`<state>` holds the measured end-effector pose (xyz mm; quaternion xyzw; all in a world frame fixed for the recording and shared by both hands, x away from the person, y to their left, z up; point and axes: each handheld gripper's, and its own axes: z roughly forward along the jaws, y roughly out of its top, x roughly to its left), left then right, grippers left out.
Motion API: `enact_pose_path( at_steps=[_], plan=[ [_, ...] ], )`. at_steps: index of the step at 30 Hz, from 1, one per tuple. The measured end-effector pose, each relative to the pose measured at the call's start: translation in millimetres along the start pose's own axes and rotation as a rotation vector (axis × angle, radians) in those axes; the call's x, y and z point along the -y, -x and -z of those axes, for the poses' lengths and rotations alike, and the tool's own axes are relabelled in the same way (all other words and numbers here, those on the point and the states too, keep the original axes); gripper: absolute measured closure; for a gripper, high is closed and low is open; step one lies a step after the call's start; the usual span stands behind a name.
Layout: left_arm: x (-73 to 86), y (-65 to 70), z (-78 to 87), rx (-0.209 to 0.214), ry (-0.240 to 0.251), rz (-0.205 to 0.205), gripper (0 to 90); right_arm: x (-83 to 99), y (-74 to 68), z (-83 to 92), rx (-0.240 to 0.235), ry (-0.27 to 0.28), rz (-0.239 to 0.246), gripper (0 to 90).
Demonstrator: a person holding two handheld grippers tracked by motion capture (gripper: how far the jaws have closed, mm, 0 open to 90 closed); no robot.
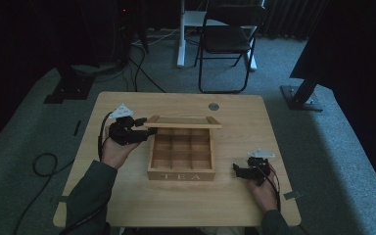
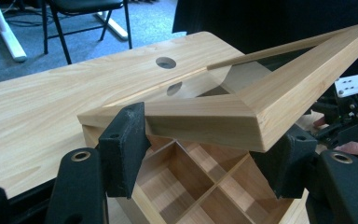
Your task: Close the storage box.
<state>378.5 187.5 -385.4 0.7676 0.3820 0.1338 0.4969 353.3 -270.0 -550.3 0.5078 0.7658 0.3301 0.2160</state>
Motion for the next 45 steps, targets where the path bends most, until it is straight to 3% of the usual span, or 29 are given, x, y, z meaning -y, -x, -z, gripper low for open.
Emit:
enact_pose_path(
  at_steps=[6, 15, 45],
  plan=[
    [8.7, 0.4, -1.2, 0.002, 0.005, 0.017, 38.3, 0.0, 0.0, 0.1, 0.0, -0.001, 0.0, 13.4],
    [18.6, 3.3, -0.9, -0.002, 0.001, -0.011, 38.4, 0.0, 0.0, 0.0, 0.0, 0.0, 0.0, 13.5],
    [47.7, 11.9, -2.3, -0.019, 0.004, -0.013, 38.8, 0.0, 0.0, 0.0, 0.0, 0.0, 0.0, 13.5]
  ],
)
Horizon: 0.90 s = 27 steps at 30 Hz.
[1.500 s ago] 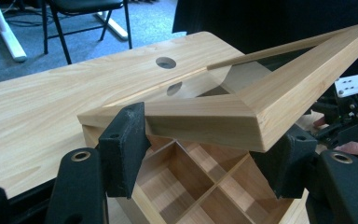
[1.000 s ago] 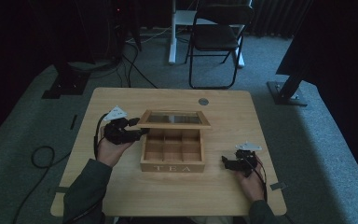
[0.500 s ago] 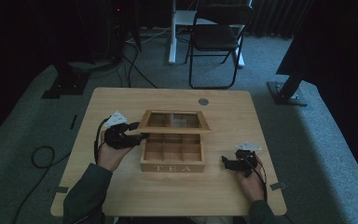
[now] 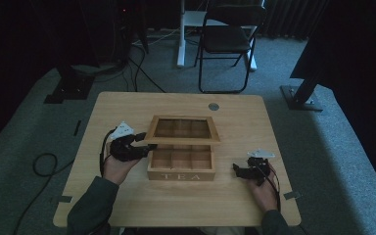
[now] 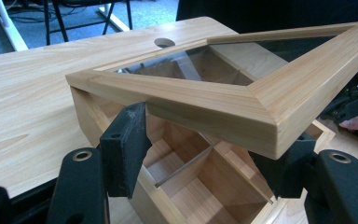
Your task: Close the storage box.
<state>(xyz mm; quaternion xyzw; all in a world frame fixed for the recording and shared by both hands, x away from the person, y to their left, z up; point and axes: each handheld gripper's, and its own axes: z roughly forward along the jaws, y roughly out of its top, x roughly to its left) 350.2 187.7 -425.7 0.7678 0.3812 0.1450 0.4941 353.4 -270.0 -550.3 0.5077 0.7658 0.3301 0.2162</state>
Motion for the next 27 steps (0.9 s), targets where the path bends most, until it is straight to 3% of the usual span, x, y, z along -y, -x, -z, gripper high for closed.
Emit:
enact_pose_path(
  at_steps=[27],
  plan=[
    [20.5, 7.9, -2.4, -0.031, 0.002, -0.007, 39.5, 0.0, -0.2, 0.1, 0.0, -0.001, -0.002, 13.4]
  ],
)
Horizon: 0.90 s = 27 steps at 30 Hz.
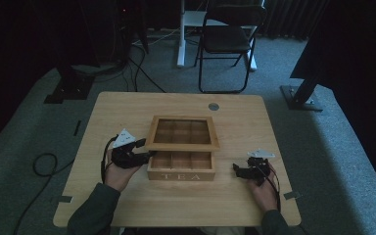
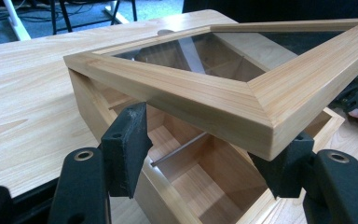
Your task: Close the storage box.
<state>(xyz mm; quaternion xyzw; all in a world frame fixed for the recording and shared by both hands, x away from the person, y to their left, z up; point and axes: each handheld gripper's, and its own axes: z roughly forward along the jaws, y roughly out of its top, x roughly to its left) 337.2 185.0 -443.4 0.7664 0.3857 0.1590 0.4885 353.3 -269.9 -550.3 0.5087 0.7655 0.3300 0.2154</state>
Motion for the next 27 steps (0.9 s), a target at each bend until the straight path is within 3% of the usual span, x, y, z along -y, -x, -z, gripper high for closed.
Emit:
enact_pose_path(
  at_steps=[27],
  plan=[
    [16.6, 8.3, -0.5, -0.018, -0.014, 0.002, 39.3, 0.0, 0.0, 0.0, 0.0, 0.0, 0.001, 13.5]
  ],
)
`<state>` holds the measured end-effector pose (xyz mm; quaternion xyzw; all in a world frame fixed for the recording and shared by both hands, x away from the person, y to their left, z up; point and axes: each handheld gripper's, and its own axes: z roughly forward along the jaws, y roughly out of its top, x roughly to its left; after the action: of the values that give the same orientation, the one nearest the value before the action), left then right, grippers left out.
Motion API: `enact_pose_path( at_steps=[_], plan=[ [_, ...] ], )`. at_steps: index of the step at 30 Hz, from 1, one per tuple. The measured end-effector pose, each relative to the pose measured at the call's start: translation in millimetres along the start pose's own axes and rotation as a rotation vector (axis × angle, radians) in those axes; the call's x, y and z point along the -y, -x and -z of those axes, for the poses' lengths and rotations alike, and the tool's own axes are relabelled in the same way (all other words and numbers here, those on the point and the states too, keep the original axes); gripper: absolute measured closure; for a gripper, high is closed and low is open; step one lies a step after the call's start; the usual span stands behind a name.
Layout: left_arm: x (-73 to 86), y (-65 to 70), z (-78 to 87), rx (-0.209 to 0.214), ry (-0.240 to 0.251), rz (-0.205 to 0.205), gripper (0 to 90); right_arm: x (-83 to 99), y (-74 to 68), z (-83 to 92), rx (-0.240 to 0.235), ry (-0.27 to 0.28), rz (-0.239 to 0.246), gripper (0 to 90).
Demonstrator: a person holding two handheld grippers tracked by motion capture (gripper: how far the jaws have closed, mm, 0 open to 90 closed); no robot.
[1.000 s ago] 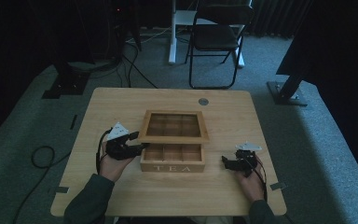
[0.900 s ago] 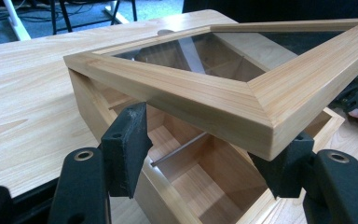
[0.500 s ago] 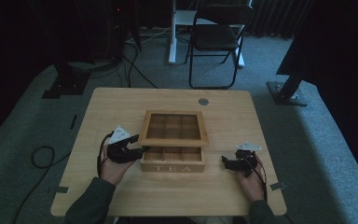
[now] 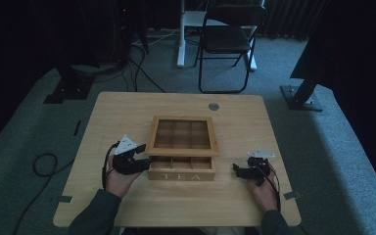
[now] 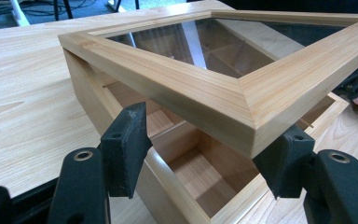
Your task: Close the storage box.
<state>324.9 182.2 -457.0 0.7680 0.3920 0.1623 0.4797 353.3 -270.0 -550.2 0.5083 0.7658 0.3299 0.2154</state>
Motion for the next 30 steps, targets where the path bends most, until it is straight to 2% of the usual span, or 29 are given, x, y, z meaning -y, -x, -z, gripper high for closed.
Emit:
enact_pose_path(
  at_steps=[17, 30],
  plan=[
    [14.0, 1.2, -4.1, 0.002, -0.026, 0.016, 39.3, 0.0, 0.0, 0.0, 0.0, -0.001, 0.001, 13.5],
    [17.9, 1.5, -6.7, -0.001, -0.031, 0.009, 39.2, 0.0, 0.0, 0.0, 0.0, 0.0, 0.0, 13.5]
  ],
)
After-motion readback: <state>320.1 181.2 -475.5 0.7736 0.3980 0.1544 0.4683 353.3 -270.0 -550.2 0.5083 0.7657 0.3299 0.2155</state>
